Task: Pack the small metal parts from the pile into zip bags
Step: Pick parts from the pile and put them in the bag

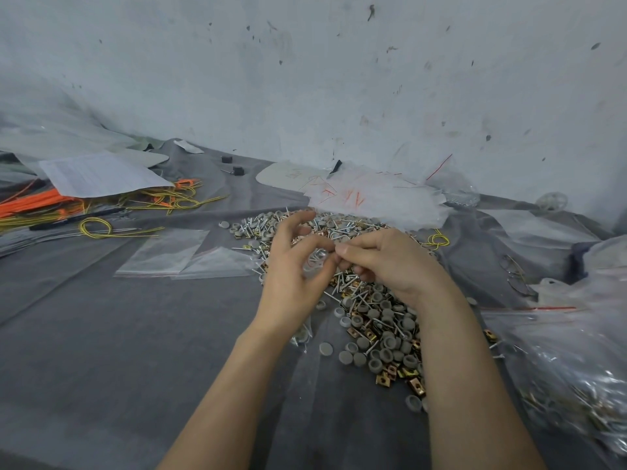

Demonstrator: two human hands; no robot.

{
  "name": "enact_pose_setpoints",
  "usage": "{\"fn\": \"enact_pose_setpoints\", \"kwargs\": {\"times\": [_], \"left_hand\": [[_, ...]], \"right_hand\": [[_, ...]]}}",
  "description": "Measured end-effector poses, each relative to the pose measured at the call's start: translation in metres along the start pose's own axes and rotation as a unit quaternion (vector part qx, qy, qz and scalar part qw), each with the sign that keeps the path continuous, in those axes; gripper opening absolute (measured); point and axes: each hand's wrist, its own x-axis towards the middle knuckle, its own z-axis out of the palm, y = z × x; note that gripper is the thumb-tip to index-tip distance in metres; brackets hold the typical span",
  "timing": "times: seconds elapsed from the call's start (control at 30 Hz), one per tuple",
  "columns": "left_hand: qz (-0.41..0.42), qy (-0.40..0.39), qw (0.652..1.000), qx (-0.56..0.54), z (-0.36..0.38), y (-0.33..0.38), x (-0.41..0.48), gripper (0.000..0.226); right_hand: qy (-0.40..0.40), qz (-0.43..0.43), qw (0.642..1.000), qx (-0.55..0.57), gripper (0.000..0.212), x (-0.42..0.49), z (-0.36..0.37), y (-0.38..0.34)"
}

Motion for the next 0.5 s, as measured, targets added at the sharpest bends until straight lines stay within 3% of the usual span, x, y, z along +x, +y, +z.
{"fn": "enact_pose_setpoints", "kwargs": {"times": [0.17, 0.3, 0.37, 0.5], "left_hand": [[-0.006, -0.012, 1.0, -0.015, -0.001, -0.0013, -0.0011, 0.025], [-0.155, -0.083, 0.98, -0.094, -0.0072, -0.0039, 0.0033, 0.078], [-0.199, -0.112, 0.966, -0.122, -0.009, -0.0059, 0.0055, 0.094], [-0.186, -0.116, 0.972, -0.079, -0.0062, -0.0067, 0.0055, 0.084]], "right_hand": [[-0.031, 0.032, 0.994, 0.099, 0.023, 0.0008, -0.0007, 0.0058], [-0.019, 0.03, 0.991, 0.129, 0.028, -0.0002, 0.0014, 0.0099], [0.017, 0.025, 0.993, 0.117, 0.024, 0.0004, 0.0035, 0.0102], [0.117, -0.017, 0.992, 0.033, 0.012, 0.0036, 0.0063, 0.0031]]}}
